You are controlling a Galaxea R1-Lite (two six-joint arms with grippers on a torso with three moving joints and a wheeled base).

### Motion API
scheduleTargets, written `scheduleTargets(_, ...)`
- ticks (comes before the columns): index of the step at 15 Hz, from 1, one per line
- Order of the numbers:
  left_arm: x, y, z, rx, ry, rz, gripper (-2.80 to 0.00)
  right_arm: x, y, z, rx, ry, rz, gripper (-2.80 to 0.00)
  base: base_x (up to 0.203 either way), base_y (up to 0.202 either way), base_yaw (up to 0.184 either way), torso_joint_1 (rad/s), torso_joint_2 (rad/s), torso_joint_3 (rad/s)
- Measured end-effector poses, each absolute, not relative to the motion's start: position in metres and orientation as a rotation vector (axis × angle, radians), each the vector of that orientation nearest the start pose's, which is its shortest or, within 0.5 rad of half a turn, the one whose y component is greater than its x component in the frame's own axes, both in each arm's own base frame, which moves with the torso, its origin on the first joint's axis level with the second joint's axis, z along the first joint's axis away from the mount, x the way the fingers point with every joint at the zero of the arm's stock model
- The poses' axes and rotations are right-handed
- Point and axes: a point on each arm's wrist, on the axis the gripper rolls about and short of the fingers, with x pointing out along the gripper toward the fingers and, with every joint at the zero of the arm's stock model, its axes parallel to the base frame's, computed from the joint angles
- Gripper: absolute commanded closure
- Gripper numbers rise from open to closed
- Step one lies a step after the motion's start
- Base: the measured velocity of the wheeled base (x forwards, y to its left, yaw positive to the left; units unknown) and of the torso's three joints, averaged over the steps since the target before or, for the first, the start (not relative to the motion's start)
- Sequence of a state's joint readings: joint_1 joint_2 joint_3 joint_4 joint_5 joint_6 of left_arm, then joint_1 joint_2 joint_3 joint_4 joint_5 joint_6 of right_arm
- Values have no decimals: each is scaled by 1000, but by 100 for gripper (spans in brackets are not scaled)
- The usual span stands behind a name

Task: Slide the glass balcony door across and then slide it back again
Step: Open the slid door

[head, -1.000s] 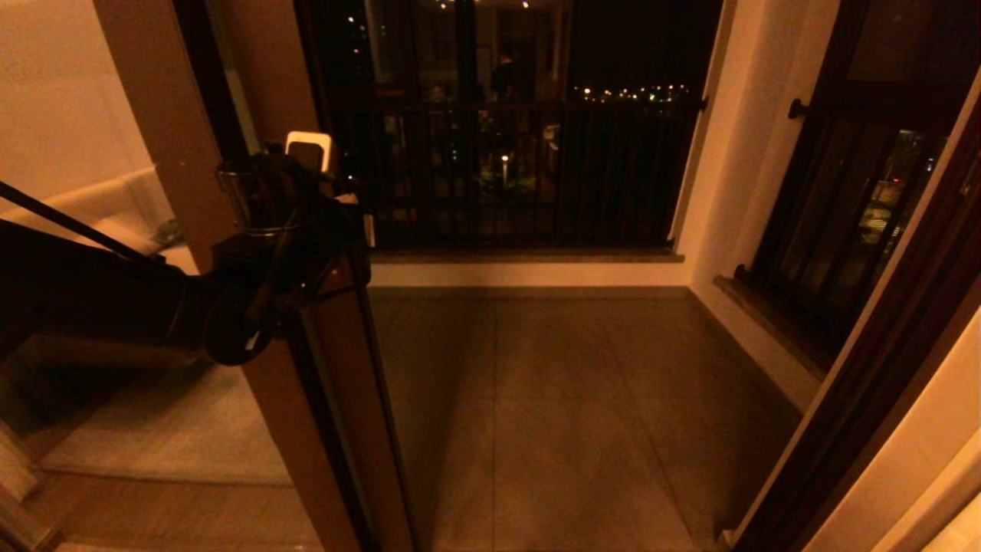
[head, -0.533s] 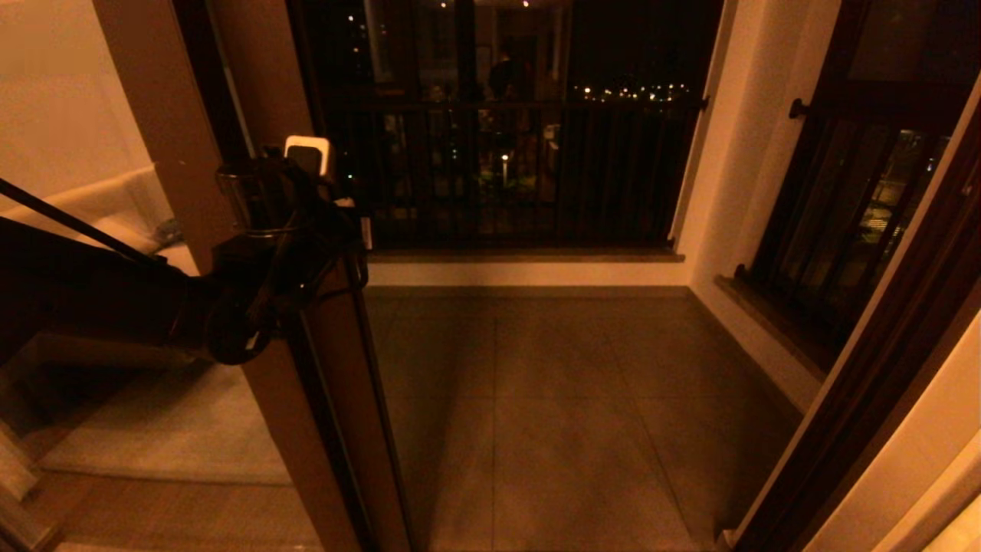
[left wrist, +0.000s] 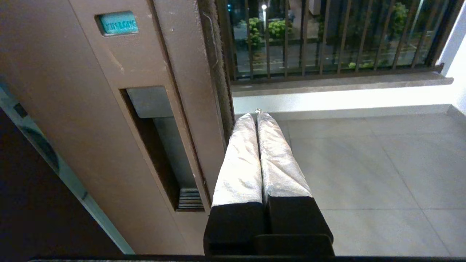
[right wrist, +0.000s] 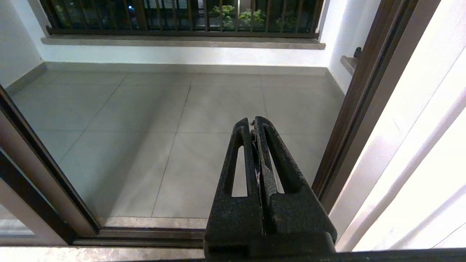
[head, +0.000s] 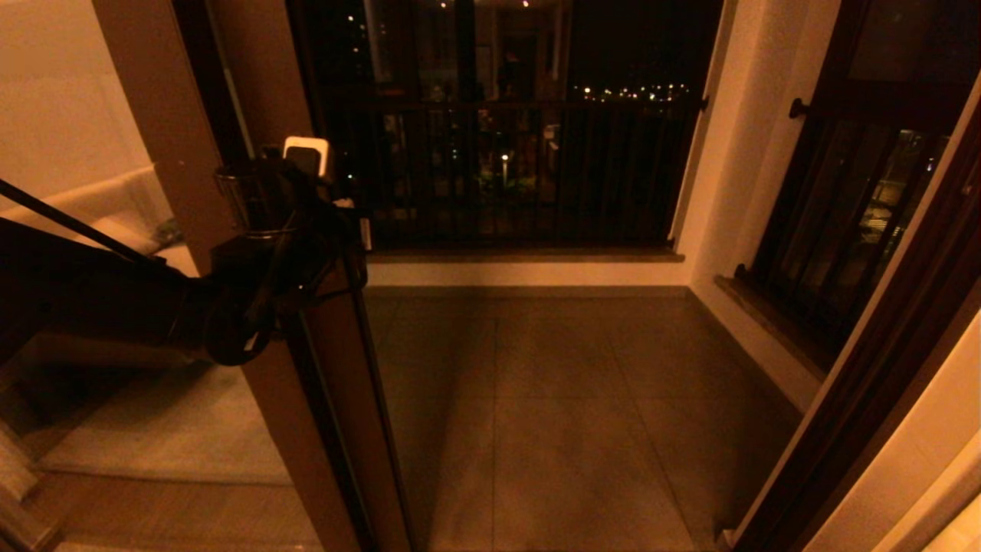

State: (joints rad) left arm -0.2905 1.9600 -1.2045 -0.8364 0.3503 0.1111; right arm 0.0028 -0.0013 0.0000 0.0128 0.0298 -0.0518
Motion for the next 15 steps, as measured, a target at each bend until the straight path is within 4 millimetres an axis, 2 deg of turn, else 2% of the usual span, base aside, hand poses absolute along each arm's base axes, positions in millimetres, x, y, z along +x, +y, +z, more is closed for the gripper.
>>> scheduleTargets(15,380,-100,220,82,-93,76,0,-23,1,74,-52,11,33,0,0,0,0,0,0,0)
